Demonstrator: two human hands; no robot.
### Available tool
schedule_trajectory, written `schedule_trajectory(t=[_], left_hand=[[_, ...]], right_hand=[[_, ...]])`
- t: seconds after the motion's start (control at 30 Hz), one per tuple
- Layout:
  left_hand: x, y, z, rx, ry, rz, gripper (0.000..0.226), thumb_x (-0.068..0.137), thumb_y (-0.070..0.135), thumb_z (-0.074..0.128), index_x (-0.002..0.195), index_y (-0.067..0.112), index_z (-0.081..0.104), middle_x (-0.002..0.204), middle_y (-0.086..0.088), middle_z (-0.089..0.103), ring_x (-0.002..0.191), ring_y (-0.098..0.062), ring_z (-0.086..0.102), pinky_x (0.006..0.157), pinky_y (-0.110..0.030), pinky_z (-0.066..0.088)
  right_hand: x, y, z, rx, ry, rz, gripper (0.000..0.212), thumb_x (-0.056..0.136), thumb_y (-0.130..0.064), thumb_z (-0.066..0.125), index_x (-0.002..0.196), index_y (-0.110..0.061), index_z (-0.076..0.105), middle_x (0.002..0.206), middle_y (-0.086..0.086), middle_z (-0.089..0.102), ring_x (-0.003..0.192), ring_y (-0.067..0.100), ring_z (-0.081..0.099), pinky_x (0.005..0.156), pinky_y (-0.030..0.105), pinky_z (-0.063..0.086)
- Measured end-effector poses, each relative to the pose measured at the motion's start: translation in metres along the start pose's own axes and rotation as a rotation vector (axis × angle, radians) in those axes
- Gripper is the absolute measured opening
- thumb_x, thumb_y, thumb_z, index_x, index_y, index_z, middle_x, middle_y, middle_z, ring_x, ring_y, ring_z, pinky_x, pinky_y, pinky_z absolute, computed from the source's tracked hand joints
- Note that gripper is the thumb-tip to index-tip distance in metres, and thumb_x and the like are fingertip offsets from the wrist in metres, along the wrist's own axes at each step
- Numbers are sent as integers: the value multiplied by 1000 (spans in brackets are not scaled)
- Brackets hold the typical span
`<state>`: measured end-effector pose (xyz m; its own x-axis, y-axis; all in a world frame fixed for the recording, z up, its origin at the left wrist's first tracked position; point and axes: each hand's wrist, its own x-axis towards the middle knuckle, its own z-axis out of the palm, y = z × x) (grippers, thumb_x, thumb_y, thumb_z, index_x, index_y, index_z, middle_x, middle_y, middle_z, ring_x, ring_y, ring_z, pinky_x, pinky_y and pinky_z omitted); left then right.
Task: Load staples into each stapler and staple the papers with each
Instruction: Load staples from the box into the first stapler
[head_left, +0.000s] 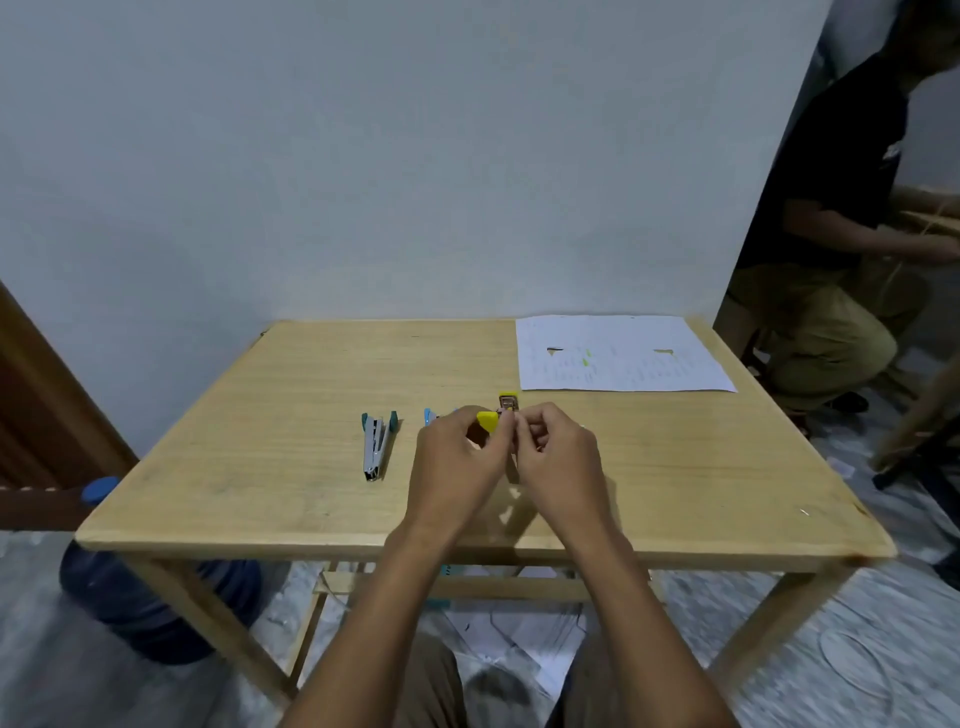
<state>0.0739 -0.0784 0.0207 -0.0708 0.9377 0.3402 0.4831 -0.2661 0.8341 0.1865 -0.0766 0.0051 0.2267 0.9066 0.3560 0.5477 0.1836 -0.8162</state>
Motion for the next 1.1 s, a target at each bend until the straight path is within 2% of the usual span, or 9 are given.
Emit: schedule_trajectory(t=[0.13, 0.23, 0.33, 0.43, 0.5, 0.63, 0.73, 0.87, 1.1], left_hand=[[-16, 5, -4, -39, 100, -18, 30, 90, 27, 61, 61, 25, 67, 50, 16, 58, 50, -4, 50, 50, -14, 34], [-31, 0, -14, -127, -37, -141, 20, 90, 22, 63, 78, 35, 72, 64, 20, 68, 57, 4, 58, 55, -10, 41], [-34, -6, -26, -425, -335, -403, 22, 93, 30, 63, 110, 19, 71, 90, -6, 76, 71, -8, 66, 65, -22, 52], [-35, 3, -26, -825, -565, -562, 39, 100, 42, 43, 109, 10, 63, 83, -15, 69, 61, -25, 64, 59, -31, 49], [-33, 8, -22, -981, -531, -600, 41, 101, 43, 38, 103, 8, 60, 67, -11, 54, 43, -20, 50, 46, -26, 41], [-33, 9, -16, -1115, -417, -616, 36, 101, 37, 40, 79, 11, 50, 53, -1, 36, 32, -9, 28, 37, -21, 27], [-33, 5, -16, -1116, -436, -631, 51, 102, 41, 37, 62, 11, 42, 44, 1, 29, 32, -8, 25, 36, -20, 27], [-33, 4, -14, -1126, -411, -614, 37, 100, 38, 43, 79, 9, 52, 50, 0, 34, 34, -9, 27, 36, -21, 27], [-31, 2, -13, -1118, -428, -579, 33, 99, 38, 46, 112, 8, 53, 55, 1, 33, 35, -8, 26, 37, -20, 25]], right_hand=[[2, 1, 0, 106, 171, 149, 20, 97, -23, 58, 79, -15, 62, 67, -9, 63, 61, 9, 59, 59, 29, 45], [14, 3, -10, 227, 278, 278, 23, 95, -23, 59, 74, -15, 61, 67, 0, 67, 66, 21, 64, 63, 33, 48], [13, -9, -16, 524, 151, 405, 22, 95, -18, 59, 76, -12, 68, 71, 4, 74, 66, 19, 66, 67, 33, 55], [-3, -22, -16, 629, -84, 422, 23, 96, -21, 59, 80, -12, 72, 75, 5, 76, 61, 17, 62, 56, 32, 51], [-12, -26, -11, 606, -135, 407, 21, 97, -24, 59, 85, -11, 70, 73, 5, 74, 51, 15, 60, 46, 25, 47], [-22, -21, 1, 423, 2, 236, 3, 94, -29, 63, 95, -31, 64, 88, -8, 72, 76, 6, 68, 73, 24, 52], [-30, -12, 1, 329, -19, 66, 16, 95, -38, 59, 109, -45, 62, 99, -15, 67, 88, 0, 66, 78, 25, 54], [-33, -10, -1, 219, -104, -10, 31, 91, -55, 51, 122, -56, 55, 101, -12, 67, 85, 18, 70, 74, 47, 59], [-26, -20, -13, 63, 6, -124, 21, 97, -30, 58, 116, -33, 67, 104, -17, 69, 92, -2, 62, 82, 26, 50]])
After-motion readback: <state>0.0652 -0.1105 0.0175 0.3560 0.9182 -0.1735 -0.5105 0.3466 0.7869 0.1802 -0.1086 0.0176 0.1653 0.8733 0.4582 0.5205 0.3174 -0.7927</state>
